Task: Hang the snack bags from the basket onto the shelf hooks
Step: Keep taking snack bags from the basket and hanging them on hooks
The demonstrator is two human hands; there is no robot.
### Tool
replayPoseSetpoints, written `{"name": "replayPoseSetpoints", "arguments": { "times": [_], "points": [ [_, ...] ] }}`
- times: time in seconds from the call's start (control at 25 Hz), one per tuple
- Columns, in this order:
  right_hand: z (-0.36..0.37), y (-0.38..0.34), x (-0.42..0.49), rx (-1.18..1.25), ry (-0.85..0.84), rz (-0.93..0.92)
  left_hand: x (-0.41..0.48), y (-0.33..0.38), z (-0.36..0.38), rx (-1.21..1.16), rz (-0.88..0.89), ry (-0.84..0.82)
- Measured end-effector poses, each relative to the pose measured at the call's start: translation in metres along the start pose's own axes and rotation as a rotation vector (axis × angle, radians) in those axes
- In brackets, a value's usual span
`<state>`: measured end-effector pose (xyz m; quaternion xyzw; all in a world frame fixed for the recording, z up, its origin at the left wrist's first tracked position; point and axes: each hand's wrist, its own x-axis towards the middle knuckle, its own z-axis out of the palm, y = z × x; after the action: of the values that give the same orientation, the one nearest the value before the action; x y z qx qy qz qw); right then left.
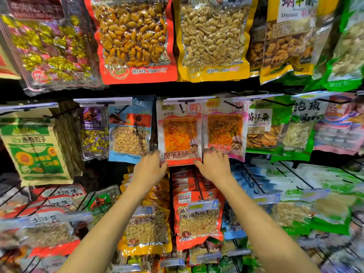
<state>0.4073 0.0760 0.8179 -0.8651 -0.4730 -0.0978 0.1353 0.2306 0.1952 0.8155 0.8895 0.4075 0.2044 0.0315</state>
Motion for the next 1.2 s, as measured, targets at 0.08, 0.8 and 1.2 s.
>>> {"name": "replayPoseSetpoints", "arguments": {
  "times": [0.08,0.8,1.2],
  "points": [
    [-0.007,0.002,-0.011,-0.051,-0.044,-0.010,-0.008,0.002,-0.003,0.119,0.060,0.030],
    [-0.068,0.080,-0.018,-0.125,-0.008,-0.050,0.016,0.101,-0.012,0.170,0.259,-0.010],
    [-0.069,0.135,0.026,0.129,0.201,-0.024,0.064,0.164,0.009,-0.180,0.080,-0.067]
  ]
}}
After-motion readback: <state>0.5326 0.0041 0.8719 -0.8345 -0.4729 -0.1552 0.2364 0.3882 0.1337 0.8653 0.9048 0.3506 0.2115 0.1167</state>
